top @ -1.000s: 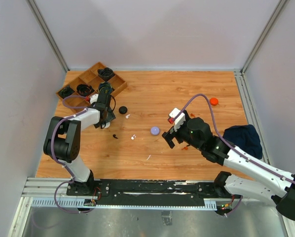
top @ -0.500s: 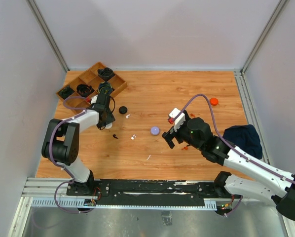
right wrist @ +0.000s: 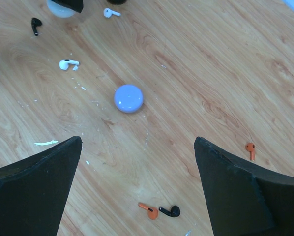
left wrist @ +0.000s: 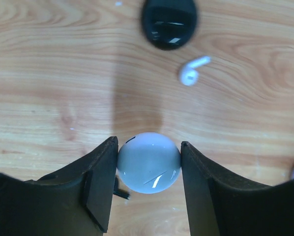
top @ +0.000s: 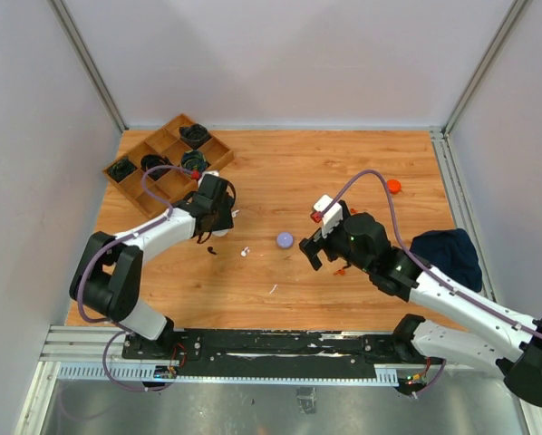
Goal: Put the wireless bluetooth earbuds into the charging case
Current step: Pick up the charging case at the center of the board.
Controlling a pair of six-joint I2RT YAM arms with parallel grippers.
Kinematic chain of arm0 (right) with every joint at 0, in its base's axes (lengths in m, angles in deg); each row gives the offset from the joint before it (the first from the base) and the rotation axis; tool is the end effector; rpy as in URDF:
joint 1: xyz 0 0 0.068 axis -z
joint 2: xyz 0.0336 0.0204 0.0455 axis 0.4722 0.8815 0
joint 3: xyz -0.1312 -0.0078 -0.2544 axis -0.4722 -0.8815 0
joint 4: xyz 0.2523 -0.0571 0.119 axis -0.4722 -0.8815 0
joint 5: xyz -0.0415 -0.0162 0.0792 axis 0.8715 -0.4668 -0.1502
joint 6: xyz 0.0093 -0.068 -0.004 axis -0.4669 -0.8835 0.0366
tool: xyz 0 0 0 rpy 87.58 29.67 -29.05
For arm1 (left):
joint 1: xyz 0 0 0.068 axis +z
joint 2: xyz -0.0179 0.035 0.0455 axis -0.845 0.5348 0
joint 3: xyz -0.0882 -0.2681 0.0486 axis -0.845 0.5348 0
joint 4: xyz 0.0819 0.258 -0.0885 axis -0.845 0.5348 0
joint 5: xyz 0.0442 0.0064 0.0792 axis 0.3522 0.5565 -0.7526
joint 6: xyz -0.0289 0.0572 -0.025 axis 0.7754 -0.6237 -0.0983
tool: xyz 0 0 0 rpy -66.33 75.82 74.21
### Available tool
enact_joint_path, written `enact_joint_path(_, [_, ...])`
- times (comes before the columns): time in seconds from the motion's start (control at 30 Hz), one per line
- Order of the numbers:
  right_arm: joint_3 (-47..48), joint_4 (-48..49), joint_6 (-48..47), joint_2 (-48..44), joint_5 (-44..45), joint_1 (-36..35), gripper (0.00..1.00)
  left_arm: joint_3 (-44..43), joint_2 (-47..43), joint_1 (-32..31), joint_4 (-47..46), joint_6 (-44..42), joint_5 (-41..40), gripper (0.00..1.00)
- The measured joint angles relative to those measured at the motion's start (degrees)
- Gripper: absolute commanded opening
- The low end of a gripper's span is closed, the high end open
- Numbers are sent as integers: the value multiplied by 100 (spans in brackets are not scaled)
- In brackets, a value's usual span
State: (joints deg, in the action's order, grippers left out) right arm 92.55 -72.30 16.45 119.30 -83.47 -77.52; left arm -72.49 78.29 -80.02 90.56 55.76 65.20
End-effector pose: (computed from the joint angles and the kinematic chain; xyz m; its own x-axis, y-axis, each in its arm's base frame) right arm 0.1677 0.1887 0.2904 -0.1406 -0.2863 -0.9478 -0.7223 0.6843 -0.0996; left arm 0.3169 -0.1137 0.1723 -0.7727 -0.1684 -0.6120 -0.1632 0.9845 -0.0649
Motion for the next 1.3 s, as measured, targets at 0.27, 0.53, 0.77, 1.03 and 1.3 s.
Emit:
enact_joint_path(0.27, [-2,-92,632,116,-796,1091,100,17,-380,-935,-680,-1040,-72,50])
enact_joint_path(0.53, [-173,68,1567,363,-2363,2487,98,411,-758,-1790,-1764,-2354,92,45])
enact_joint_path(0.77, [-129,151,1954,964,-3211,2721,96,549,-1008,-1991,-2284,-3436,831,46])
enact_joint_path(1.03, [179,269,2120,1360,-3915,2859,92,658,-1272,-2190,-2463,-4391,1808,45])
enact_joint_path(1.3, [568,490,2347,1635,-4769,2944,83,761,-1360,-2476,-2590,-5128,2330,44])
